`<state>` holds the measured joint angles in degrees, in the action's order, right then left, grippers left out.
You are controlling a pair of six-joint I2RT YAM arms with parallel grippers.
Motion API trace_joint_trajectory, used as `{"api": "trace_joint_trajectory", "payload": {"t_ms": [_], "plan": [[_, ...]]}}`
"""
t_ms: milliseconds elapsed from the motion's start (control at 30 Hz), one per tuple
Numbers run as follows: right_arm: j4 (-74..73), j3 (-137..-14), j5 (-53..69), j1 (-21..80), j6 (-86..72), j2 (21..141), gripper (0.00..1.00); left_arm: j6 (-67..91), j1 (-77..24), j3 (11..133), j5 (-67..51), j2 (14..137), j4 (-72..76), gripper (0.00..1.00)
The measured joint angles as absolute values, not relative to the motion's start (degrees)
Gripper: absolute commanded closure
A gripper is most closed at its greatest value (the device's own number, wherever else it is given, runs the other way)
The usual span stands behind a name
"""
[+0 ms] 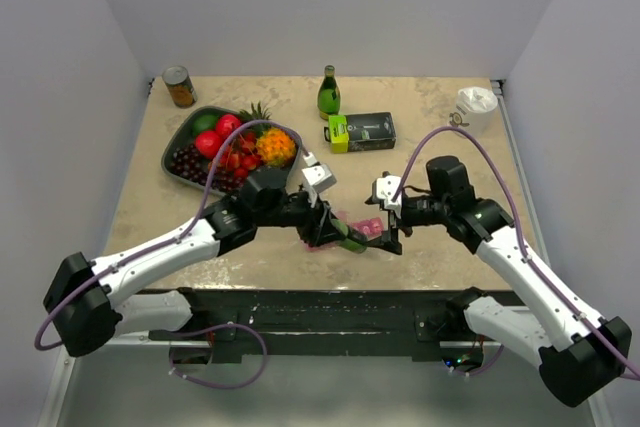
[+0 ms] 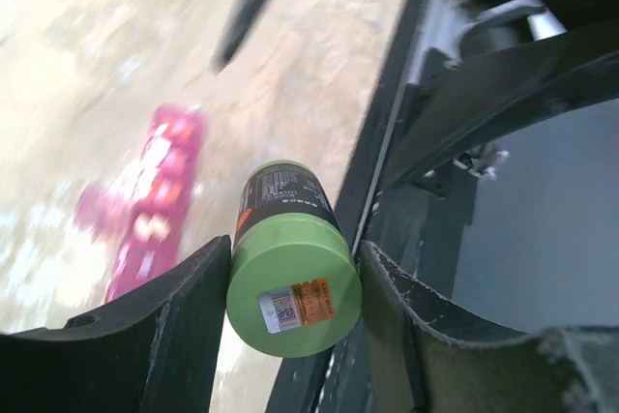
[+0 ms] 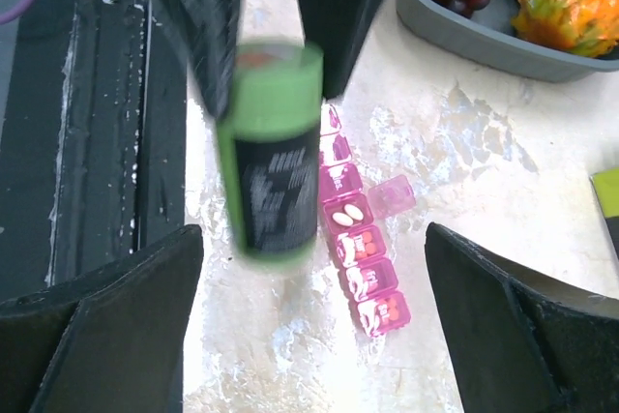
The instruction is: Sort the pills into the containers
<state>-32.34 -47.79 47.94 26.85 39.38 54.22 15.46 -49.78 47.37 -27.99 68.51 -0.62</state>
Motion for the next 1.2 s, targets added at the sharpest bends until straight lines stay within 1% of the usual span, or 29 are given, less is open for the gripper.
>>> {"api": "trace_joint_trajectory", "payload": {"t_ms": [133, 300, 433, 533, 733, 767, 833, 867, 900, 967, 1100, 1167, 1200], "plan": [[-30.00, -46.19, 46.17, 26.85, 37.30, 53.06, 0.01, 18.65, -43.20, 43.48, -23.03, 61.54, -8.54, 1.00], [-26.74, -44.66, 40.77, 26.76, 33.69, 51.75, 0.01, 23.40, -38.13, 44.34, -7.25, 56.60, -20.58, 1.00], [-23.53, -43.66, 33.89, 26.55, 30.50, 50.85, 0.01, 27.49, -35.33, 46.81, 3.79, 59.99, -29.43, 1.00], [-22.06, -43.11, 29.98, 26.41, 28.73, 50.41, 0.01, 30.26, -32.47, 47.05, 9.91, 64.07, -34.24, 1.00], [-20.71, -42.00, 25.67, 26.26, 26.26, 49.50, 0.01, 33.19, -25.85, 46.96, 19.57, 64.75, -38.54, 0.99], [-20.45, -41.63, 24.99, 26.24, 25.87, 49.36, 0.01, 33.50, -25.23, 46.94, 21.41, 64.71, -38.59, 0.95], [-19.90, -40.91, 24.77, 26.24, 25.23, 49.36, 0.01, 33.52, -22.26, 46.61, 23.79, 64.84, -38.44, 0.74], [-19.66, -40.38, 24.77, 26.24, 24.88, 49.36, 0.01, 33.54, -21.30, 46.22, 24.86, 65.01, -38.39, 0.55], [-19.51, -39.83, 24.97, 26.24, 24.56, 49.39, 0.01, 33.54, -20.47, 45.82, 25.43, 65.25, -38.46, 0.49], [-19.25, -38.68, 25.52, 26.24, 24.36, 49.43, 0.01, 33.85, -19.42, 45.63, 26.02, 65.41, -37.76, 0.41], [-20.25, -37.34, 28.56, 26.24, 25.56, 49.47, 0.01, 33.87, -18.09, 45.63, 25.98, 65.41, -37.80, 0.32], [-20.93, -37.36, 29.98, 26.24, 27.05, 49.50, 0.01, 33.89, -17.45, 45.63, 25.98, 65.36, -38.35, 0.25], [-21.47, -37.39, 30.61, 26.24, 28.10, 49.50, 0.01, 33.91, -17.12, 45.65, 26.00, 65.30, -38.68, 0.24]]}}
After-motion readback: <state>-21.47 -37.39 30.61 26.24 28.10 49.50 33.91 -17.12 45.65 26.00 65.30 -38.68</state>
